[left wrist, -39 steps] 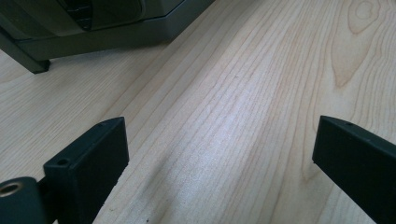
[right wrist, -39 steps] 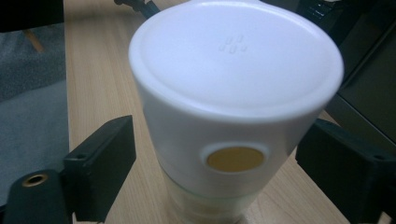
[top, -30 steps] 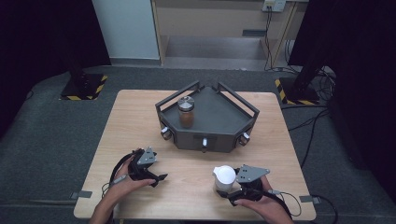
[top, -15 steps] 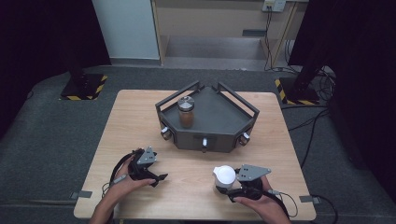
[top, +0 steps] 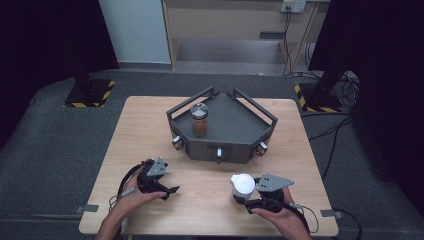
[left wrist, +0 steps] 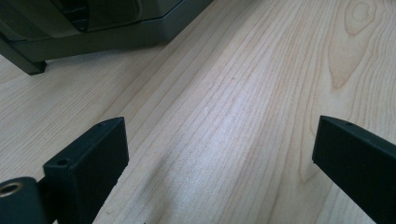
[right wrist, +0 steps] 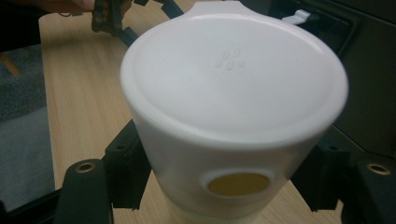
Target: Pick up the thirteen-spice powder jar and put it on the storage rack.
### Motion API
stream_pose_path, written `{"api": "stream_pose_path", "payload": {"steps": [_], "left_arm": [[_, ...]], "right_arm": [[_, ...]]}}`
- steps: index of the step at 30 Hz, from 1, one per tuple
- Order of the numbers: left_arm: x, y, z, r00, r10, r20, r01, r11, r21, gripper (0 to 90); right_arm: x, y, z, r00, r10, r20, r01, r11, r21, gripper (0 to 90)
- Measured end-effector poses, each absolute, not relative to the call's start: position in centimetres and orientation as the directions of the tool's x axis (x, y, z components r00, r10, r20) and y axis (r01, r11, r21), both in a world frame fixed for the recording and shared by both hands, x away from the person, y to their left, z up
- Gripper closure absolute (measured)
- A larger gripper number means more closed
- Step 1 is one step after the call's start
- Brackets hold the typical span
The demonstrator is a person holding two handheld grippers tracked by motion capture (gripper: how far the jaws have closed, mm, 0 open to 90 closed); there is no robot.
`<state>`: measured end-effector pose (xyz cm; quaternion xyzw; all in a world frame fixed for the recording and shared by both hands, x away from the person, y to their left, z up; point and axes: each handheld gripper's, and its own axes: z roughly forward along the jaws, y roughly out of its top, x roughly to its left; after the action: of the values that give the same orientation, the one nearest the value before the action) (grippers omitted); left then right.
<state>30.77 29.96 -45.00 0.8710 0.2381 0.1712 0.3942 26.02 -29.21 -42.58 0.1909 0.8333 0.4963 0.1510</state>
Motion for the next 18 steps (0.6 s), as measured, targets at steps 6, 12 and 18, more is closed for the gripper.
{"api": "stream_pose_path", "payload": {"steps": [6, 12, 18], "left_arm": [[30.88, 29.87, -45.01, 0.829, 0.548, 0.112, 0.283, -0.583, 0.762, 2.8], [30.89, 29.81, -45.06, 0.828, 0.548, 0.114, 0.283, -0.586, 0.76, 2.8], [31.03, 29.88, -45.12, 0.829, 0.547, 0.114, 0.283, -0.587, 0.759, 2.8]], "right_arm": [[25.97, -29.58, -42.23, -0.872, 0.485, -0.064, 0.177, 0.435, 0.883, 31.3], [25.85, -29.69, -41.93, -0.861, 0.506, -0.056, 0.196, 0.43, 0.881, 31.3], [25.83, -29.73, -41.61, -0.855, 0.517, -0.048, 0.205, 0.421, 0.884, 31.3]]}}
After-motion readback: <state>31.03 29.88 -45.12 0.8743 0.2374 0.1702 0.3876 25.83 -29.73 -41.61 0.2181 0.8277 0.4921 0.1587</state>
